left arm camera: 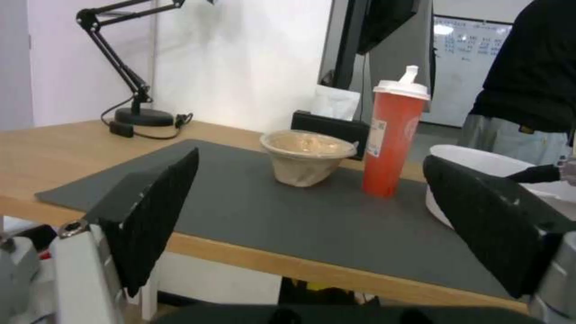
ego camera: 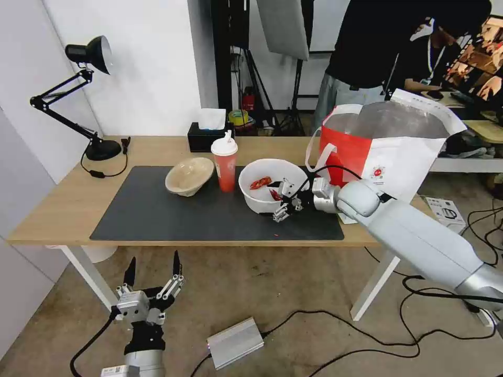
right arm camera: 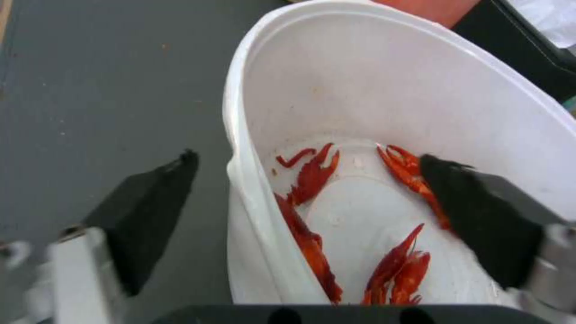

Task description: Pick up the trash from the table and place it into the takeout bag.

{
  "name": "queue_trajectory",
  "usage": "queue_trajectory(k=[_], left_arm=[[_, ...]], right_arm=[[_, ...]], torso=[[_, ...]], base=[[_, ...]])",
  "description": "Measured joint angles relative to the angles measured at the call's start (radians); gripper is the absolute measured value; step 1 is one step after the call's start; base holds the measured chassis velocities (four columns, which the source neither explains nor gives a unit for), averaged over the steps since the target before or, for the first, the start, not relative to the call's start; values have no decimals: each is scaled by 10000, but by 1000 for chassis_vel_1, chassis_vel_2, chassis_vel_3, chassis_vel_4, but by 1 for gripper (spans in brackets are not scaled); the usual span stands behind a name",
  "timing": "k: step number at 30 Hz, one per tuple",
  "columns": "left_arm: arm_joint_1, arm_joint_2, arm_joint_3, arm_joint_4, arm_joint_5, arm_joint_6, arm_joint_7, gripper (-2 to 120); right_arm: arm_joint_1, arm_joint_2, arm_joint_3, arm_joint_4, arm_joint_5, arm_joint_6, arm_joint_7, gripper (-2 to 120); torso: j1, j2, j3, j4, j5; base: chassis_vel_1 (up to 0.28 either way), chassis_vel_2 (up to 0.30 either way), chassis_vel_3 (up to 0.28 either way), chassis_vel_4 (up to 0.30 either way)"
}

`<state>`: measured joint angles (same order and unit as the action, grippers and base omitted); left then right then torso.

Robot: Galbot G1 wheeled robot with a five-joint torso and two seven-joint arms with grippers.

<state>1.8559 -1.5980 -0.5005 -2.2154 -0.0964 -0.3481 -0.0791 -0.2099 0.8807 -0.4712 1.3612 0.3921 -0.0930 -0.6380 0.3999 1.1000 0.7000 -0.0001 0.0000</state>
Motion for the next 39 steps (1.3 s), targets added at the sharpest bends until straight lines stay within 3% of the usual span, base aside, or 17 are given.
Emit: queue_trajectory(k=[12,16,21,24,39], left_arm=[[-21,3,48,61,18,-59,0,100],[-13,4,57,62,25,-103,0,100],[-17,4,54,72,26,-129,-1,100],[-39,4,65,77,28,-156,-4,100],[-143,9,89,174,29,-214,-19,100]], right_arm=[[-25,-48,-43,114,213,9,58,50],[-24,-79,-50,138,304,8,65,30],[-15,-87,-59,136,327,3,64,19],[17,-100,-69,140,401,-17,64,2],[40,-221,-70,178,557,-21,69,0]], torso=[[1,-1,0,2,1],[1,0,1,2,1],[1,-1,1,3,1],[2,-1,2,1,1],[2,-1,1,1,1]], base=[[0,0,0,0],[0,0,0,0],[0,0,0,0],[0,0,0,0],[0,0,0,0]])
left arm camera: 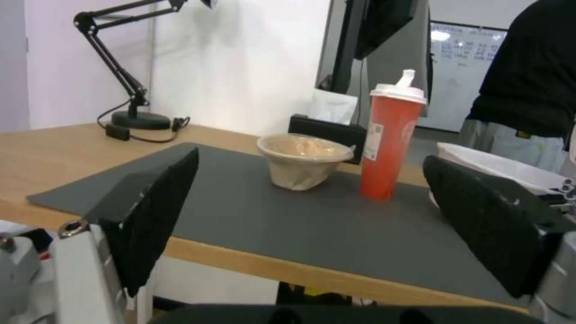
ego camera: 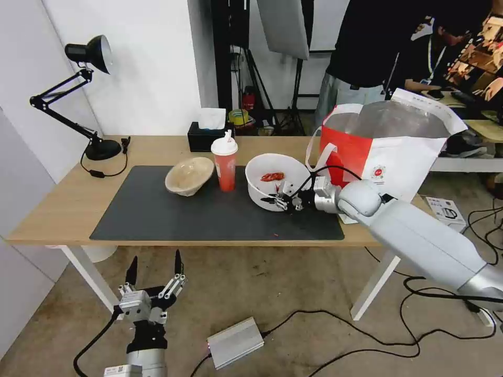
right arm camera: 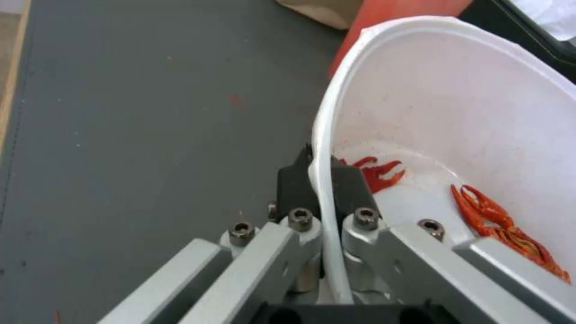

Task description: Pick up the trash from the table and place it into the takeout bag.

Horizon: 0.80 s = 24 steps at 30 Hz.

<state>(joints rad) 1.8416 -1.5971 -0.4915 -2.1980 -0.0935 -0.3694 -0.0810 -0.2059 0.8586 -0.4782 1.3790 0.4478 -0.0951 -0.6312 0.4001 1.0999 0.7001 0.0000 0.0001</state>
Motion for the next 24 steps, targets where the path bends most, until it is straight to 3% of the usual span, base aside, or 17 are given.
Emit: queue_trajectory(k=[12,24], left_arm=[[77,1,4,-77,16,-58,-21,100],[129,5,-9,-221,21,-102,-18,100]], right_arm=[[-205,-429,472,594,311,59,37,0],[-993,-1356,1061,2451,905,79,67,0]], torso=[[0,0,-1,0,-2],[0,1,-1,-2,-1]], base=[[0,0,0,0],[0,0,0,0]])
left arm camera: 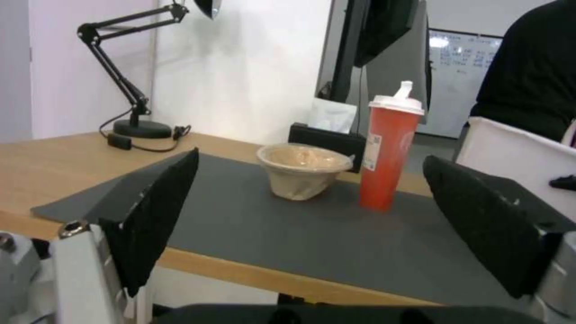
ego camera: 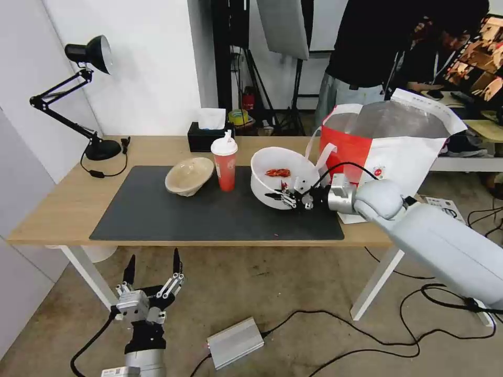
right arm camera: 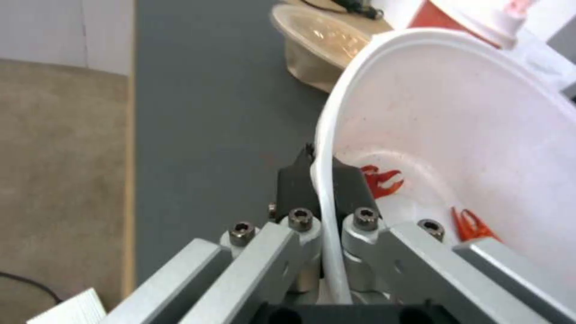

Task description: Pick up the trash from the table and place it into the takeout bag.

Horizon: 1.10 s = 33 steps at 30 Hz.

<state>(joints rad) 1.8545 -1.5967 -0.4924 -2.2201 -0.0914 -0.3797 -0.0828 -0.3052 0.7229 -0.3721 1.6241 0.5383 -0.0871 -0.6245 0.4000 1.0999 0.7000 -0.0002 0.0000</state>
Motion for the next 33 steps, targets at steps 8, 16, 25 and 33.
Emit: queue_trajectory(k=[8,16,25,33], left_arm=[[49,2,-16,-40,-2,-83,4,100],[36,7,-16,-43,-14,-141,6,100],[-18,12,48,-37,-23,-148,8,100],[-20,15,75,-21,-22,-209,12,100]], right_arm=[[-248,-440,187,824,373,-1,-180,0],[-419,-824,470,1371,684,16,-285,0],[-704,-1342,749,2011,929,16,-385,0],[-1114,-1797,1112,2680,1106,-4,-404,0]], torso=[[0,1,0,1,0],[0,2,0,0,0],[0,1,0,1,0],[0,1,0,1,0]], base=[[0,0,0,0],[0,0,0,0],[0,0,0,0],[0,0,0,0]])
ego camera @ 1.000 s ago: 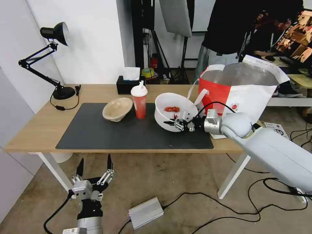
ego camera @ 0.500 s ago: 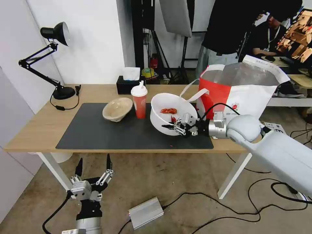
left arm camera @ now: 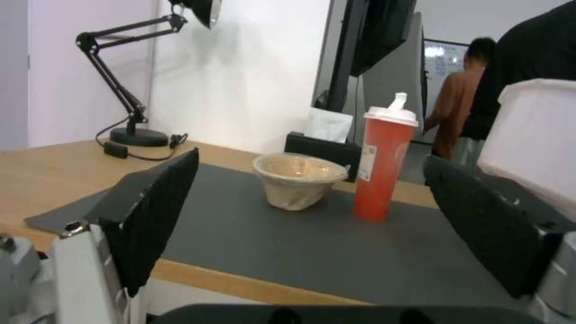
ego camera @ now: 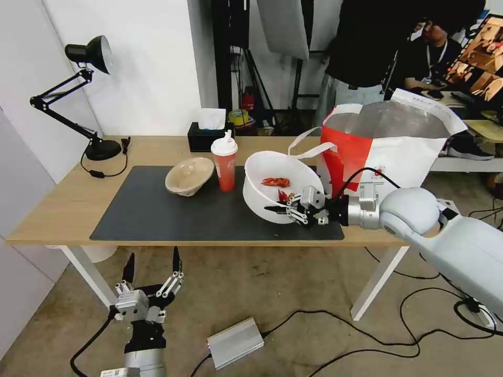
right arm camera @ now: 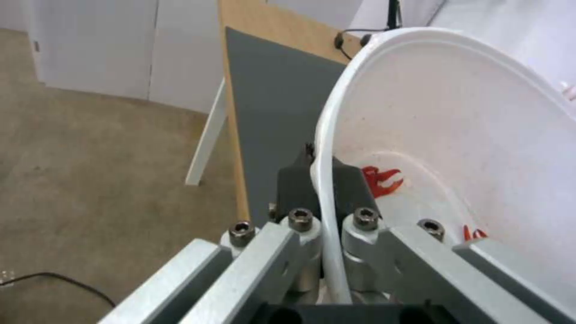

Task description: Pick up the trash from the table and place it into the takeout bag.

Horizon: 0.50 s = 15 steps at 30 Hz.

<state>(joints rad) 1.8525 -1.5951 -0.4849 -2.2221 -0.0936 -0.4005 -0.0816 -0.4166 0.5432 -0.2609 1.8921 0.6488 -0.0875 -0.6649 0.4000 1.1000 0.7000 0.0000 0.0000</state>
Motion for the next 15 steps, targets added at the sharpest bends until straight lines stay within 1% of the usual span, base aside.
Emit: queue_trajectory(k=[15], left_arm=[[61,2,31,-40,17,-143,14,100]], right_arm=[[-389,-484,425,742,375,-75,105,0]], torso=[[0,0,0,0,0]], base=[[0,0,0,0]])
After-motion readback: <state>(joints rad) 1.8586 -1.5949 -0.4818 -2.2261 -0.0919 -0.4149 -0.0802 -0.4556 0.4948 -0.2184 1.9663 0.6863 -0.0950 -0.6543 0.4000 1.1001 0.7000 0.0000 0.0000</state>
